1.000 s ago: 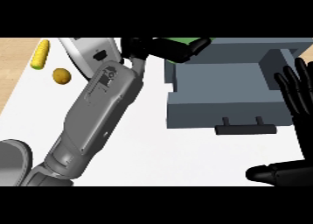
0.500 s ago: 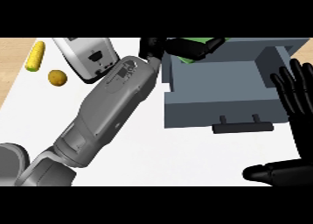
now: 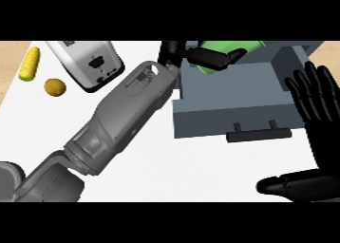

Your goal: Pick up the cup, place it into the drawer and close the drawer

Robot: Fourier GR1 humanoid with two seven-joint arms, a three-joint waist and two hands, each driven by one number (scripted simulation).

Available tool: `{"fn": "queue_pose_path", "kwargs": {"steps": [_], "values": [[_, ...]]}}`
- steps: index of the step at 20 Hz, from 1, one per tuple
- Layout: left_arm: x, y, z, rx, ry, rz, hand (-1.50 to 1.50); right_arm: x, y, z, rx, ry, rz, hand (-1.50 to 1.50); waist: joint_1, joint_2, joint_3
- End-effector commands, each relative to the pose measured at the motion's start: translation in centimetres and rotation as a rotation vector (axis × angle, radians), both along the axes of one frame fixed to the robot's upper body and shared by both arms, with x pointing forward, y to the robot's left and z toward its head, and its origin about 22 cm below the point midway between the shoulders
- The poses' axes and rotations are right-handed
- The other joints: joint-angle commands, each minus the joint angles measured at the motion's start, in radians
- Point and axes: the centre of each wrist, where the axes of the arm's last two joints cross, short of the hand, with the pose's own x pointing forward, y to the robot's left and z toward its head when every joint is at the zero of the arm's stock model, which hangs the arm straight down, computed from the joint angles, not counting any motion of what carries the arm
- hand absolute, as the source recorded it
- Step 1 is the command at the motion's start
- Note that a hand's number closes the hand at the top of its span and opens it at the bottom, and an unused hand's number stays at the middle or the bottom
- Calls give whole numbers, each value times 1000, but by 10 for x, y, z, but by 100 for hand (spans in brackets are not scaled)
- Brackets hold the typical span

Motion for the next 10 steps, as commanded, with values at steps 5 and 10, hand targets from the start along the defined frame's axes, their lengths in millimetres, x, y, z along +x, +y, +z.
{"fn": "queue_pose_path", "kwargs": {"steps": [5,10], "values": [[-2,-2,-17,143,6,36,150,3,-4,6,1,-4,34,-150,-35,8,1],[-4,-8,-15,185,26,43,-150,8,-15,4,23,-19,33,-150,-32,7,1]]}}
